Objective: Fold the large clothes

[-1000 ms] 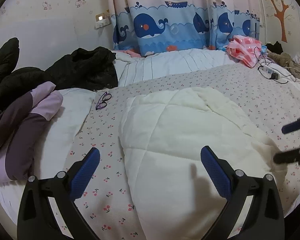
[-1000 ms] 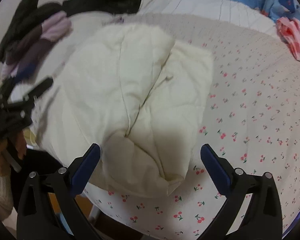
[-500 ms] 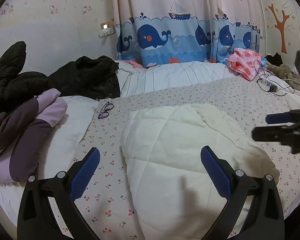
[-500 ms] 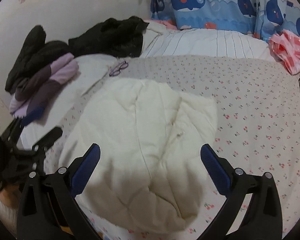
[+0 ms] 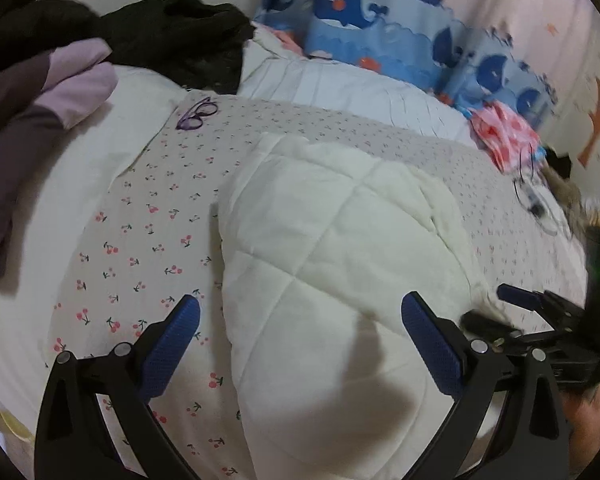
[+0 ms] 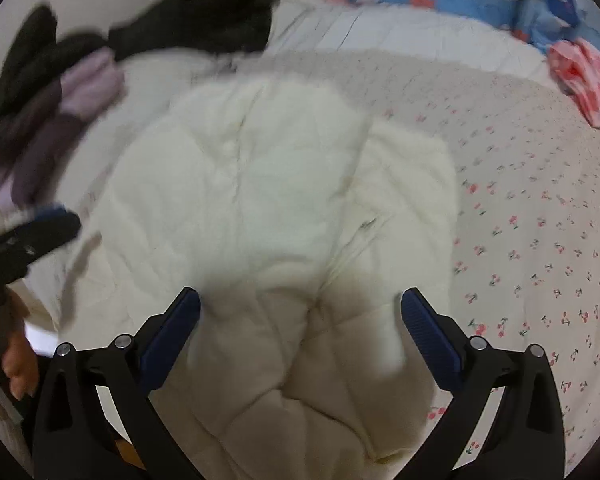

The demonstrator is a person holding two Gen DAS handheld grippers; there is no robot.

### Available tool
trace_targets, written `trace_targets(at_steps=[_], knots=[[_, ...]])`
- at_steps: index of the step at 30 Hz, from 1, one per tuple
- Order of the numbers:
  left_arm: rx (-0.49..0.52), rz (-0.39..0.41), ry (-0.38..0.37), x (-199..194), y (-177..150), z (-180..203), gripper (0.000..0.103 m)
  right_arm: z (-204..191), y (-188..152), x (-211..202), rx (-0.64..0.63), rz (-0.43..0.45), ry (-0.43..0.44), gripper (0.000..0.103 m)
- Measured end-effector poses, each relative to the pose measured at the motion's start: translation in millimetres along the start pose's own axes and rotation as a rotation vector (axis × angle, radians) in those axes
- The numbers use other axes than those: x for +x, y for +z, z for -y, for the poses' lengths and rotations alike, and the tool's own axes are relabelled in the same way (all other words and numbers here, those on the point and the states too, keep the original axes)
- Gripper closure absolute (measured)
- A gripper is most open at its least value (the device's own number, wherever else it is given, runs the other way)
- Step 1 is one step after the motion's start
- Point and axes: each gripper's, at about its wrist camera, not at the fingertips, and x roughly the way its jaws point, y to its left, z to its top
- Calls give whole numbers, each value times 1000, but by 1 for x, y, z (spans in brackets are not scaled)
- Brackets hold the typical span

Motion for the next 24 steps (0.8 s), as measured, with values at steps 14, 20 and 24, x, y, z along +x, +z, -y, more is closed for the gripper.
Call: trace_targets(at_steps=[14,20,24], knots=[[4,-58,-40,14,5,24,7,2,22,56,103,-27,-123,6],[74,-51,21,17,5,38,7,2,7,30,64,-9,-134,6],[126,-33,52,15,3,47,7,-11,3,-8,-23,102,-151,6]])
